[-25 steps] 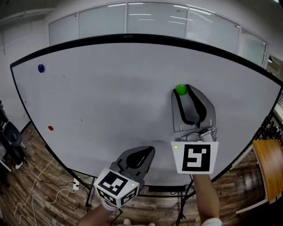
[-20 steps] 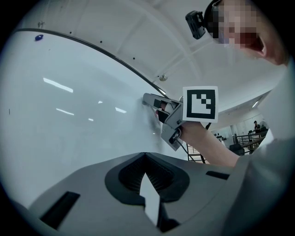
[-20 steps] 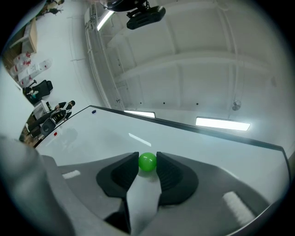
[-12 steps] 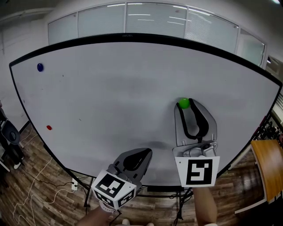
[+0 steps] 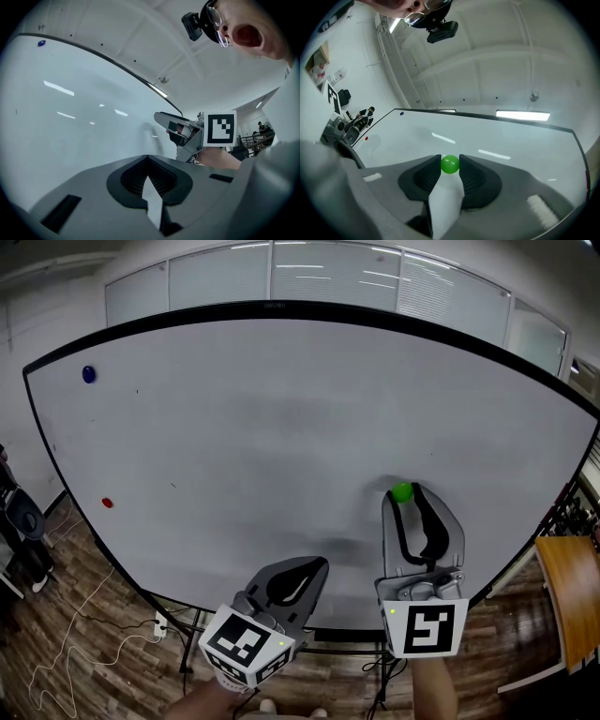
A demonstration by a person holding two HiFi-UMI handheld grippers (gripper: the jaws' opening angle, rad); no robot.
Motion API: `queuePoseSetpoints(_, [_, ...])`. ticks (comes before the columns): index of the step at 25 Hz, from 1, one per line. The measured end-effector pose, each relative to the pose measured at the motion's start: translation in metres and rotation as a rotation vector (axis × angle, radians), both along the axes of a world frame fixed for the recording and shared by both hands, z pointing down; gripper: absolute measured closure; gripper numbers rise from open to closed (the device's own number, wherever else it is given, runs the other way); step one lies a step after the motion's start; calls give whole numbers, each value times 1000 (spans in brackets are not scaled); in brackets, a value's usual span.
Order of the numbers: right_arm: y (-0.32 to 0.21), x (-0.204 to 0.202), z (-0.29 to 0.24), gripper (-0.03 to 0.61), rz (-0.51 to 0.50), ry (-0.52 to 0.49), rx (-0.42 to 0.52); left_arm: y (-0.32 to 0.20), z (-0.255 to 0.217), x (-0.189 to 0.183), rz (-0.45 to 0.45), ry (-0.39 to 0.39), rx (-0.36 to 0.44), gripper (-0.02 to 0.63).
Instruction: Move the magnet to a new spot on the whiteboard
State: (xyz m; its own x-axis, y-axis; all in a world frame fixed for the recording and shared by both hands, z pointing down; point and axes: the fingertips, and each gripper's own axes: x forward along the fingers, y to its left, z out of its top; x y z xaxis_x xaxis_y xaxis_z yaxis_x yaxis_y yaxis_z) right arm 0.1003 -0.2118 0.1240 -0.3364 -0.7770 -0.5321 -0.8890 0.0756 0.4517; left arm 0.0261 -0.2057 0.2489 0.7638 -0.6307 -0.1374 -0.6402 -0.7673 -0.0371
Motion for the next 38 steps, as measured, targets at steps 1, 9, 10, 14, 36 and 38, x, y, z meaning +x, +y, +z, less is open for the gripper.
queuePoseSetpoints(1, [1,1,5,448,-3,-5,-10,2,1,0,-2,-3,6,612])
queuePoseSetpoints(9, [22,-2,25,448,-40,-13,-34,16,12,1,-26,-22,-1,612])
queuePoseSetpoints(10, [25,-1,29,448,-44,-21,-45,17,11,-1,-32,-19,14,612])
queuePoseSetpoints(14, [35,1,51,448,-57,-49,-98,20,13,-9,-50,-13,10,612])
queuePoseSetpoints(36, [33,18,103,448,-11,-99,-214,20,19,-20,-66,13,22,612])
queuePoseSetpoints(38, [29,16,104,448,-2,-91,-210,18,21,-22,-66,12,19,612])
